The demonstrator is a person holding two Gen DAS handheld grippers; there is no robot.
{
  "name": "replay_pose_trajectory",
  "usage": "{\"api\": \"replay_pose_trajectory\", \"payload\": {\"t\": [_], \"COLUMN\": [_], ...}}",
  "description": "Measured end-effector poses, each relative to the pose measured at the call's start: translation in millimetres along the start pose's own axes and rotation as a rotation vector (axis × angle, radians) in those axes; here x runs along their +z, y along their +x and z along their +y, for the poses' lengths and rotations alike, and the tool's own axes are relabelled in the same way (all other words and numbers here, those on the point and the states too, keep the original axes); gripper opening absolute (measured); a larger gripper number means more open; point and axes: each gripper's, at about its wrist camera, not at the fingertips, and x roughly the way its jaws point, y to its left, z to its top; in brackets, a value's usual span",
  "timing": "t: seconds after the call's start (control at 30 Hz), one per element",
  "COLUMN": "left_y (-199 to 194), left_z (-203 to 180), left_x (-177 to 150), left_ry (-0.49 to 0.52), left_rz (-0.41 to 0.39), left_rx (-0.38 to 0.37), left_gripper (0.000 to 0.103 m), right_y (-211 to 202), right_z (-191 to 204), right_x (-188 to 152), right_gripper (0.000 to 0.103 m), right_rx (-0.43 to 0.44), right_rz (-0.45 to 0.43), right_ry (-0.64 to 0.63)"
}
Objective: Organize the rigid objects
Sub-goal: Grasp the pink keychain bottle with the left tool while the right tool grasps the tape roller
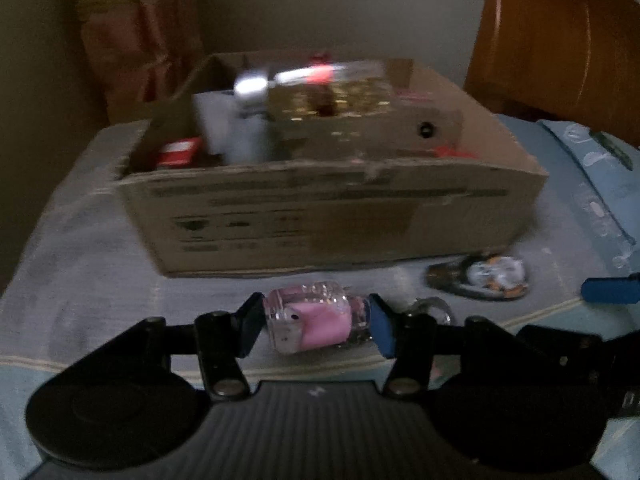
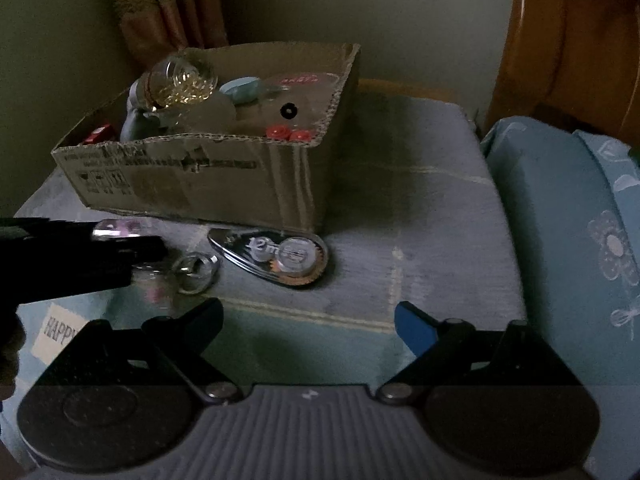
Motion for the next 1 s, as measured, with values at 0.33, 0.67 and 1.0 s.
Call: {"api": "replay_pose_trajectory", "payload": {"t": [0.33,0.67,1.0], "left_y": [-2.3,-2.4,-1.6], "left_z": [40.3,52.7,56.1], "left_x": [0.7,-0.5,-0.2], "left_ry": [0.013,0.009,0.012], "left_rz": [0.012,0.014,0.012], "left_rx": [0.037,0.03,0.024], "left_gripper": [0.054,0.054,0.054], "right_y": [29.1,47.6,50.6], "right_z": [17.7,42.5,55.0], "right_x": [11.4,25.9,24.2], "right_gripper": [0.101,0.103,0.093], "right_rx": [-0.057,-0.079,-0.15], "right_rz": [0.008,-0.025,-0.029], "right_ry": [0.119,0.162,0.072]}}
